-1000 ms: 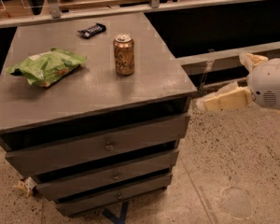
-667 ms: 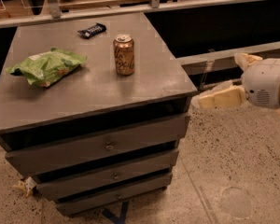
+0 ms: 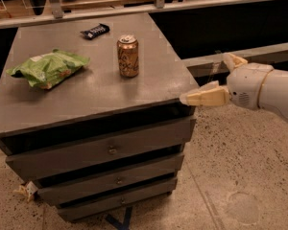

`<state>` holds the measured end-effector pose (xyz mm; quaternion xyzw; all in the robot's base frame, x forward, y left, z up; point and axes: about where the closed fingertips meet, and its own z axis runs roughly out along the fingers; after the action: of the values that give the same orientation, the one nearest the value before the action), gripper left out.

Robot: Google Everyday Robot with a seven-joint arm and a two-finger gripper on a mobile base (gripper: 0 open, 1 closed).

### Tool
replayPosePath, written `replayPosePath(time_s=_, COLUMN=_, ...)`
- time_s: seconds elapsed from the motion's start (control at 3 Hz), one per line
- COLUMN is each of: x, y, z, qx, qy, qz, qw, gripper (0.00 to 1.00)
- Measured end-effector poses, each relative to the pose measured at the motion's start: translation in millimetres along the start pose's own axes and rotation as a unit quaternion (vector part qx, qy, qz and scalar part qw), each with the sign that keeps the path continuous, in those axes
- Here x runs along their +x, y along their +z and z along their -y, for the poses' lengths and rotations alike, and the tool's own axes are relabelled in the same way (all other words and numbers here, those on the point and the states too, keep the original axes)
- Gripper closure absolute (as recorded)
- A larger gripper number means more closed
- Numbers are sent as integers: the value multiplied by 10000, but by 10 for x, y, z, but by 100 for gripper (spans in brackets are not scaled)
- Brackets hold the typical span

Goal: Knock orange can over

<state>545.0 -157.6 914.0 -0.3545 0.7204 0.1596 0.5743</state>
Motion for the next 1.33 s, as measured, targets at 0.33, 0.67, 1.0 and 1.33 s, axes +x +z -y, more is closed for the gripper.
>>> replayPosePath(time_s=0.33, x=-50, y=224, z=43, qx=-63, qy=-54, qz=303, qw=9995, gripper=0)
replayPosePath(time_s=0.67, x=-123, y=481, z=38, qx=-387, qy=-66, qz=534, qw=9978, gripper=0)
replayPosePath(time_s=1.0, x=-198, y=726, z=-34, qx=-777, qy=-45, qz=717, qw=9944, gripper=0)
replayPosePath(time_s=1.33, x=-230, y=902, z=-63, qx=-970, qy=67, qz=812, qw=9920, gripper=0)
